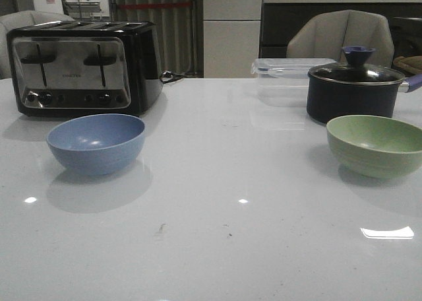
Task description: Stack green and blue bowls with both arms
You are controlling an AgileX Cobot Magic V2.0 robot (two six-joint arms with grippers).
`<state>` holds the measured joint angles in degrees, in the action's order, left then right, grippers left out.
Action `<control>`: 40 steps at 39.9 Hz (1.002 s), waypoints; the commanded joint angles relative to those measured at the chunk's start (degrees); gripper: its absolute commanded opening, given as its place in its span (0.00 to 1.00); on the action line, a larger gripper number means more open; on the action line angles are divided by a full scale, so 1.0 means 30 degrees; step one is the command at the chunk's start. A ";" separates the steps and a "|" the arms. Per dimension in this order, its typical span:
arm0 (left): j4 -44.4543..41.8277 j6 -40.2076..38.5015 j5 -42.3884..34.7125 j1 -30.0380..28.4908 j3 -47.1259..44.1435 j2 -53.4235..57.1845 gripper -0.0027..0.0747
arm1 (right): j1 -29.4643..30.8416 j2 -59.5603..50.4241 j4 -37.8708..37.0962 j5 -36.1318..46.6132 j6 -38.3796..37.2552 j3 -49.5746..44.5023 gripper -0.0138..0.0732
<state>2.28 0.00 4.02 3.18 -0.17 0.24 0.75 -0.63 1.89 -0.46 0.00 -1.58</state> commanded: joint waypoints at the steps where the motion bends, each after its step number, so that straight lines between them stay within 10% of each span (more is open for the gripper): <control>1: 0.0137 -0.0156 -0.1713 0.0031 -0.0104 0.0378 0.15 | 0.0038 -0.0349 -0.0203 0.1755 0.0000 0.0052 0.22; 40: -0.0659 0.0000 -0.3909 0.0031 -0.0067 0.0378 0.15 | 0.0038 -0.0349 -0.0203 0.1733 0.0000 0.0067 0.22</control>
<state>0.00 0.00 0.49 3.18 -0.17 0.24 0.75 -0.63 1.89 -0.46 0.00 -1.58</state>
